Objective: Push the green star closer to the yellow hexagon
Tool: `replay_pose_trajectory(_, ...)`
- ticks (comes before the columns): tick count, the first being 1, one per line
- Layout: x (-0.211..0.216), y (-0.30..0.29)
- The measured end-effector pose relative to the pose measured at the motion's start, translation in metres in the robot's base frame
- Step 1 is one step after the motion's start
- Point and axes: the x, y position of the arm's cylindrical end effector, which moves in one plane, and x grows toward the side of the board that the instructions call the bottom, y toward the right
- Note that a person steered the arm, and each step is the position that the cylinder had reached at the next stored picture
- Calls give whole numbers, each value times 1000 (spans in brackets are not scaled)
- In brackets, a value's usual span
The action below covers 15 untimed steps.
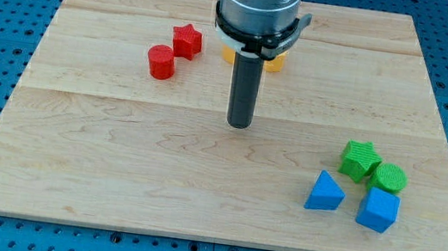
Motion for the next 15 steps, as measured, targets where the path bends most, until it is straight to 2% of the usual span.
replay_pose_trajectory(1, 36, 24)
replay_pose_trajectory(2, 133, 4)
replay_pose_trajectory(3, 161, 52)
replay_pose_trajectory(4, 160, 165)
replay_pose_trajectory(5, 155, 212)
replay_pose_trajectory(7, 98, 233)
replay_pose_trajectory(8, 60, 225)
replay_pose_trajectory(10, 46, 224)
replay_pose_trajectory(11, 62, 267)
replay_pose_trajectory(12, 66, 249)
replay_pose_trajectory(14, 41, 98)
replay_pose_trajectory(15, 20, 66)
